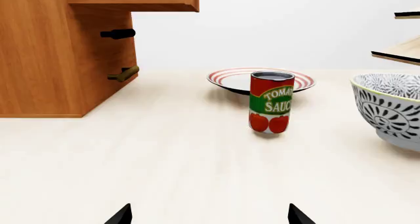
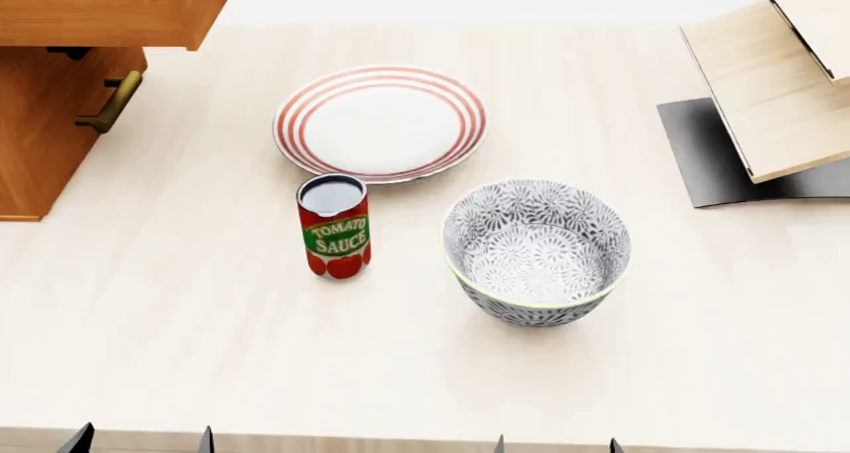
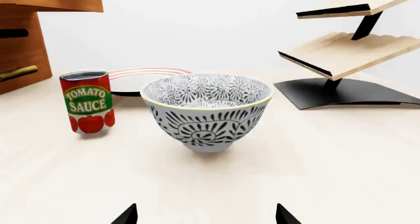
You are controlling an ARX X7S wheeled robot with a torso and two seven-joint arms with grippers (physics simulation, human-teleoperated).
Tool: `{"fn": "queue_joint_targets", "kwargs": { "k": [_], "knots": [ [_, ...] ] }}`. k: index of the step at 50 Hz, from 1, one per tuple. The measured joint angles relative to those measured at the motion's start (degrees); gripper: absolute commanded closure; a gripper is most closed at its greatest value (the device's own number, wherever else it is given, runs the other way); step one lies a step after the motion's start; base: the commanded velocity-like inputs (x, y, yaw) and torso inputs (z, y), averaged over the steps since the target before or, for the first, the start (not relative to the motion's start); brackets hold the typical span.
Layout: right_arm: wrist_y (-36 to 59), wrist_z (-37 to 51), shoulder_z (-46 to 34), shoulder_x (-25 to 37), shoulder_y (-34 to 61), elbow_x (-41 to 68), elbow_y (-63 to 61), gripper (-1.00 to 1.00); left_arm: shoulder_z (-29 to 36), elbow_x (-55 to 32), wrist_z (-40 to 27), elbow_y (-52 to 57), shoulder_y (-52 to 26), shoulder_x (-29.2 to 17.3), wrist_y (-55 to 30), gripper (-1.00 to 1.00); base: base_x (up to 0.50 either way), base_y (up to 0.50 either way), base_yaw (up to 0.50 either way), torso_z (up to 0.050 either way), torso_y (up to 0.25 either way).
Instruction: Close the top drawer of the cabinet.
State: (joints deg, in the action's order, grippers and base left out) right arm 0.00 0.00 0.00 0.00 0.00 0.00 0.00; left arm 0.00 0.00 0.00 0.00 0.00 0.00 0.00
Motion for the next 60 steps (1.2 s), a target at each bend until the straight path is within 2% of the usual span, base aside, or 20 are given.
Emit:
{"fn": "queue_joint_targets", "kwargs": {
  "k": [11, 16, 21, 28, 35, 49, 60],
  "knots": [
    [-1.0, 1.0, -2.1, 1.5, 0.0, 1.8, 0.1, -1.00, 2.2, -2.2, -2.1, 0.9, 0.0, -1.8, -1.2, -1.00, 0.00, 0.00, 0.00, 0.000, 0.000],
    [1.5, 2.0, -3.1, 2.1, -0.3, 2.1, -3.2, -1.00, 3.0, -3.7, -3.1, 5.8, 0.0, -2.5, -7.0, -1.00, 0.00, 0.00, 0.00, 0.000, 0.000],
    [12.9, 3.6, -3.1, 2.7, 1.4, 3.4, -14.0, -1.00, 3.2, -5.7, -5.1, 16.8, -4.1, -3.2, -21.0, -1.00, 0.00, 0.00, 0.00, 0.000, 0.000],
    [35.8, 5.8, -2.2, 4.0, 10.3, 5.9, -29.8, -1.00, 3.1, -8.3, -8.2, 31.5, -16.1, -3.6, -42.9, -1.00, 0.00, 0.00, 0.00, 0.000, 0.000],
    [50.7, 7.6, -1.4, 4.9, 17.9, 7.3, -38.8, -1.00, 3.9, -9.8, -10.3, 39.2, -23.5, -4.0, -55.2, -1.00, 0.00, 0.00, 0.00, 0.000, 0.000],
    [62.7, 9.8, -1.8, 6.7, 23.8, 8.1, -45.0, -1.00, 5.5, -10.9, -13.0, 43.8, -28.8, -4.5, -63.5, -1.00, 0.02, 0.00, 0.00, 0.000, 0.000],
    [64.5, 10.6, -3.4, 8.1, 26.4, 8.0, -44.3, -1.00, 6.5, -11.1, -14.2, 43.0, -30.6, -5.2, -64.1, -1.00, 0.50, 0.00, 0.00, 0.000, 0.000]
  ]
}}
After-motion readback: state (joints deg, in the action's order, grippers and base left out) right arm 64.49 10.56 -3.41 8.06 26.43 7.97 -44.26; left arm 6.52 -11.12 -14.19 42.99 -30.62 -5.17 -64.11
